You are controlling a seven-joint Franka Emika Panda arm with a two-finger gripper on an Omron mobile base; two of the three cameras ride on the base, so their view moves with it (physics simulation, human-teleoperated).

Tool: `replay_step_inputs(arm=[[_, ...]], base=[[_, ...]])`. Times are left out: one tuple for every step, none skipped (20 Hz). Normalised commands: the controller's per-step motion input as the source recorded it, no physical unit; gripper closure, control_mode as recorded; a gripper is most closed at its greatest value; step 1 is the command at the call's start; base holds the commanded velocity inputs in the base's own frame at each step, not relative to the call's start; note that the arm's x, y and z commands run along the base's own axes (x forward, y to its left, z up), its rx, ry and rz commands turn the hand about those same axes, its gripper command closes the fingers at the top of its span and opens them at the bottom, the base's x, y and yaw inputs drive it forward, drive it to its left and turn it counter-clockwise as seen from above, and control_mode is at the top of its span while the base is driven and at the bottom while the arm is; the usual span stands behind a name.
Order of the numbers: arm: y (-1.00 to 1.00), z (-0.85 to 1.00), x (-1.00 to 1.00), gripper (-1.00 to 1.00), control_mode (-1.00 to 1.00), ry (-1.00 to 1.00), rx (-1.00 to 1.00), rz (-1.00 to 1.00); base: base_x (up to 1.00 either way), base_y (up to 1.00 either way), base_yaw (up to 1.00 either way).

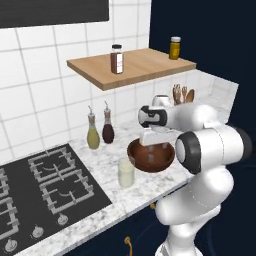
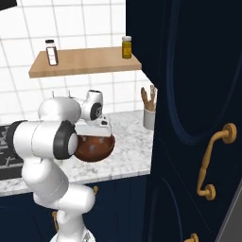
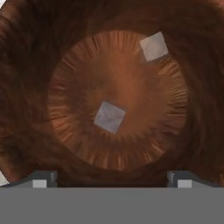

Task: Grab a lemon wedge from the fridge and one ice cube from the ice bowl, and put them in the glass of lemonade.

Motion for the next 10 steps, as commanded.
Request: replay_step_inputs(arm=[[0.31, -0.54, 0.25, -1.00, -1.00, 0.05, 0.00, 0.00], [0.32, -0.41, 0.18, -1.00, -1.00, 0.07, 0.00, 0.00], [0.31, -0.34, 0.11, -1.00, -1.00, 0.08, 0.00, 0.00], [0.29, -0.44, 0.14, -1.00, -1.00, 0.07, 0.00, 0.00], [0.26, -0.62, 0.26, -1.00, -1.00, 0.06, 0.00, 0.00], [0.18, -0.78, 0.36, -1.00, -1.00, 0.03, 0.00, 0.00], [0.00, -0.78, 0.39, -1.00, -1.00, 0.03, 0.00, 0.00], [0.00, -0.65, 0.42, -1.00, -1.00, 0.04, 0.00, 0.00], [0.00, -0.67, 0.46, -1.00, -1.00, 0.00, 0.00, 0.00], [0.00, -0.69, 0.49, -1.00, -1.00, 0.01, 0.00, 0.00]], base=[[0.00, 0.00, 0.00], [0.00, 0.00, 0.00], [0.00, 0.00, 0.00], [0.00, 0.00, 0.00], [0.00, 0.00, 0.00], [0.00, 0.00, 0.00], [0.00, 0.00, 0.00], [0.00, 0.00, 0.00], [0.00, 0.00, 0.00], [0.00, 0.00, 0.00]])
